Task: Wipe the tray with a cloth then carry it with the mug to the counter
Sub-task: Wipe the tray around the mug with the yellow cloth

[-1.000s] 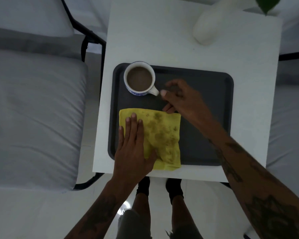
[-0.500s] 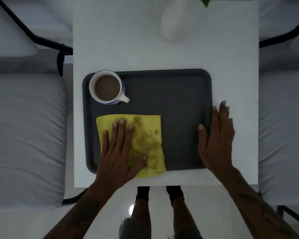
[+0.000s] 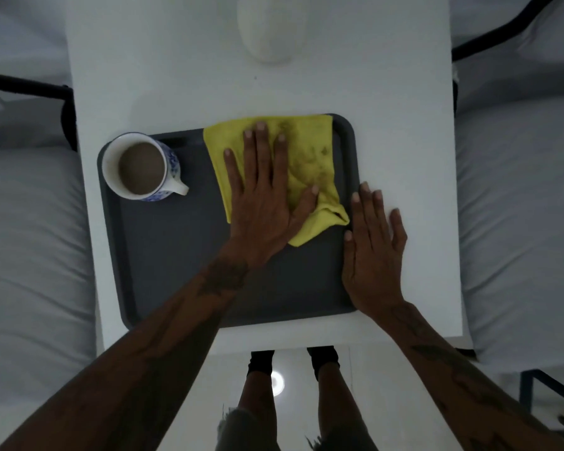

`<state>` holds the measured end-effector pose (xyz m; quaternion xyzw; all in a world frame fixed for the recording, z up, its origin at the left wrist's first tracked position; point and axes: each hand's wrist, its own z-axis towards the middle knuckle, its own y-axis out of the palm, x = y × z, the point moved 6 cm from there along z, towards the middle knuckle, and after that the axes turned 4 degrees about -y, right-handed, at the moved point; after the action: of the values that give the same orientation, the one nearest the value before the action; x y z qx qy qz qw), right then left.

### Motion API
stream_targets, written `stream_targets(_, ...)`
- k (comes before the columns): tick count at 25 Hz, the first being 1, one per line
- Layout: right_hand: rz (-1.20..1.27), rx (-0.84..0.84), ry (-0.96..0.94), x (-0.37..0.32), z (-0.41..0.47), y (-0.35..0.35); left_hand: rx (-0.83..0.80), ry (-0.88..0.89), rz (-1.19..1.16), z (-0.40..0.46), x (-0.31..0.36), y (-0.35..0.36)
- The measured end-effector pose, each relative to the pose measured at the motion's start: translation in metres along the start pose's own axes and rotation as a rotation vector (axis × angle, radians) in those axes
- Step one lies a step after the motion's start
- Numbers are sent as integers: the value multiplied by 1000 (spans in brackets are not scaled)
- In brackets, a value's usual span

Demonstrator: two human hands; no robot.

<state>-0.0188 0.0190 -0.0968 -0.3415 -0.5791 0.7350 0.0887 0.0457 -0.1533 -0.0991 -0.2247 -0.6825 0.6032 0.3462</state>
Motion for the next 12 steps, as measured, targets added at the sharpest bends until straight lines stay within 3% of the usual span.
stream_targets(5, 19, 48, 17, -2, 0, -2, 7, 135, -10, -11, 20, 9)
stream_targets(12, -6, 41, 66, -2, 2, -1, -111, 183, -42, -114, 7, 9)
